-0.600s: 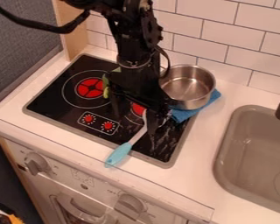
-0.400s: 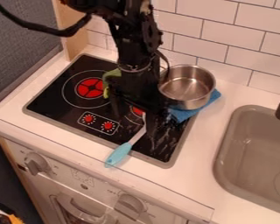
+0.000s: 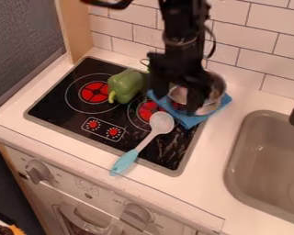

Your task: Move the silver pot to the bottom left corner of the stove

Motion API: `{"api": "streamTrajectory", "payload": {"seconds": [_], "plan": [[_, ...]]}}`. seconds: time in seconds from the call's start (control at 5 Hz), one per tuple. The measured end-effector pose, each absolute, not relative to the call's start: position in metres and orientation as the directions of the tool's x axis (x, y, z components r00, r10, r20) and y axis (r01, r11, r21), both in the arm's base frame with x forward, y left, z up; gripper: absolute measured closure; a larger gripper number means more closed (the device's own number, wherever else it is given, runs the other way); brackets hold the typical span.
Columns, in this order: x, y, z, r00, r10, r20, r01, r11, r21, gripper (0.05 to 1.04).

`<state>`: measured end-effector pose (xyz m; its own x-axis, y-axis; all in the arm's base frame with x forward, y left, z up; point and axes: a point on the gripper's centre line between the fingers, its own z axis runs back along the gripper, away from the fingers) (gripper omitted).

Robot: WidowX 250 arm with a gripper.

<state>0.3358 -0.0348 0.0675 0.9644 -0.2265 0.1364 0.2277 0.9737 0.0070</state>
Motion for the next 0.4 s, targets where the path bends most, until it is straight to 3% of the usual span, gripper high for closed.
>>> {"api": "streamTrajectory", "payload": {"seconds": [0.4], "plan": [[0.389,-0.058,0.046,0.962,-0.247,0.115,0.254,0.966,-0.044,0.084]]}}
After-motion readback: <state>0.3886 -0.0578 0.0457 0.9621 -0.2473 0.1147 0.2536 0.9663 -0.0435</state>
